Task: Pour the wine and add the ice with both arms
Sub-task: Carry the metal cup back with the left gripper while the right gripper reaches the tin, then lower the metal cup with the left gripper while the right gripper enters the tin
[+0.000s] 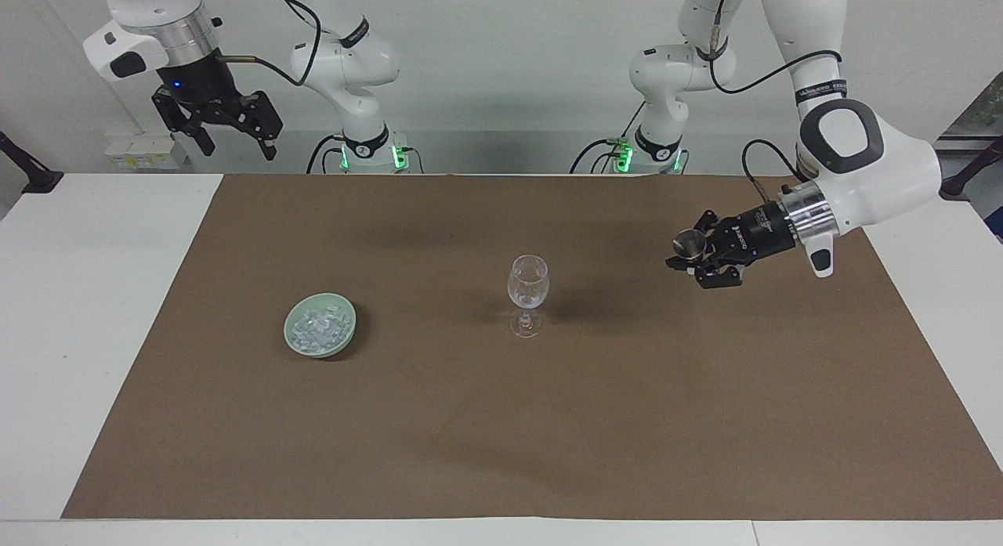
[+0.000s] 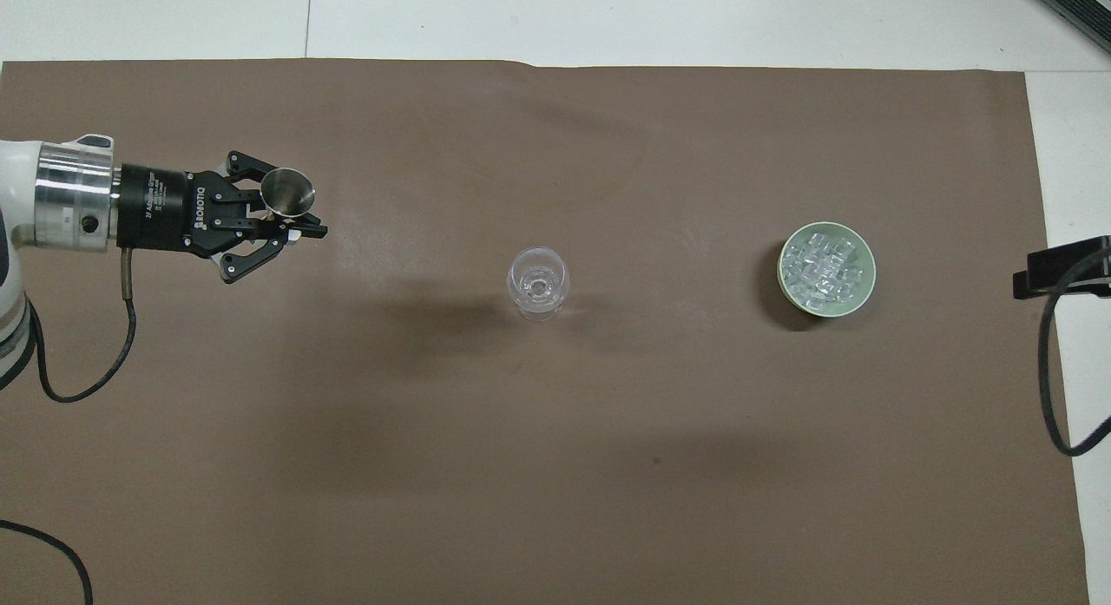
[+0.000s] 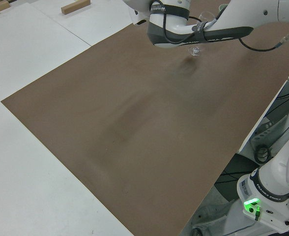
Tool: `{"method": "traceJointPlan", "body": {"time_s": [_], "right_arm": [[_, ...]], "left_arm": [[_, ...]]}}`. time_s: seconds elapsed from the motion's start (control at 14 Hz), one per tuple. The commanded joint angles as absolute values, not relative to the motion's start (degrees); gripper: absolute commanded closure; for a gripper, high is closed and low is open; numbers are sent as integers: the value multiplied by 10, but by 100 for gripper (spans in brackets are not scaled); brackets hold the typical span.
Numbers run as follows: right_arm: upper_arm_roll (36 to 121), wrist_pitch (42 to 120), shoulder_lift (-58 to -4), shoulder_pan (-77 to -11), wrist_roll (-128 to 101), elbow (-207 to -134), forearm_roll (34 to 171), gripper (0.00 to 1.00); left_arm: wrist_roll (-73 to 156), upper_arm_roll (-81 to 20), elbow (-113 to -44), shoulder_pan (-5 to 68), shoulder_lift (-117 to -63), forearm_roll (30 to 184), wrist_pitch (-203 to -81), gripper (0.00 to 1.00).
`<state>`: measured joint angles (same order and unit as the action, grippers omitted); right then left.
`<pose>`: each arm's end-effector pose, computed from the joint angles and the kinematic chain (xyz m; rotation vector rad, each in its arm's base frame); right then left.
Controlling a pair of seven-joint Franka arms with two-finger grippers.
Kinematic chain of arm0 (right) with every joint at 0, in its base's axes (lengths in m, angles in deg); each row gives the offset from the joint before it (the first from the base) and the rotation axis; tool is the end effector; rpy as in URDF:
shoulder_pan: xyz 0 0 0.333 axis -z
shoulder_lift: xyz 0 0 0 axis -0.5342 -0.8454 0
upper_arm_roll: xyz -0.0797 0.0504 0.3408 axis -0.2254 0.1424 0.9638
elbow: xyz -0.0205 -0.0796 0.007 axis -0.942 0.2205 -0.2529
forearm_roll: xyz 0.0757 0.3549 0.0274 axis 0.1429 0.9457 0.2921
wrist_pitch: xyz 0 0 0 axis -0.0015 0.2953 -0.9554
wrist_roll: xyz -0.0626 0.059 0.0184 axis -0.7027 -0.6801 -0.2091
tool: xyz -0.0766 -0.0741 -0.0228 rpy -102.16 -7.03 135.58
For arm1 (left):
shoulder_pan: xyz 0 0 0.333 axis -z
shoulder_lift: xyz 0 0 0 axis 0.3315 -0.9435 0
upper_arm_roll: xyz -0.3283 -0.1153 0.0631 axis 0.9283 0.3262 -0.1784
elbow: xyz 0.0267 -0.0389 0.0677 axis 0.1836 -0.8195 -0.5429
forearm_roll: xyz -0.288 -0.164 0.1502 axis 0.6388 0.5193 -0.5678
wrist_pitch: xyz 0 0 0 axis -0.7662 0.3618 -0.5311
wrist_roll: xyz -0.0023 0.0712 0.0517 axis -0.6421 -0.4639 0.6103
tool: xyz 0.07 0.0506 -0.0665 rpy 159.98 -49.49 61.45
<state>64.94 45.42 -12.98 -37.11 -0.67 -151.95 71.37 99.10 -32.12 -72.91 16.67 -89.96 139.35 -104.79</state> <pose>0.4941 -0.0185 0.7112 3.1300 -0.1726 -0.0058 0.5825 -0.0623 0.5148 1.5898 1.6821 -0.9231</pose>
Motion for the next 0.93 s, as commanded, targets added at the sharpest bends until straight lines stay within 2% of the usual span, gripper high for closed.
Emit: {"method": "traceJointPlan", "body": {"time_s": [0.0,0.29,0.5,0.79,0.86], "right_arm": [[660,486,-126,-360,-7,-1546,719,0],[667,542,-126,-359,-6,-1602,714,0],[680,596,-127,-359,-4,-1654,707,0],[699,708,-128,-360,0,-1740,686,0],[699,727,-132,-360,1,-1751,680,0]], "left_arm": [[929,-365,-730,159,-935,1445,-991,100],[910,-380,-743,140,-962,1461,-973,100],[822,-401,-744,99,-1014,1484,-897,100],[760,-429,-757,93,-1035,1498,-858,100],[733,-437,-758,86,-1055,1501,-840,100]]}}
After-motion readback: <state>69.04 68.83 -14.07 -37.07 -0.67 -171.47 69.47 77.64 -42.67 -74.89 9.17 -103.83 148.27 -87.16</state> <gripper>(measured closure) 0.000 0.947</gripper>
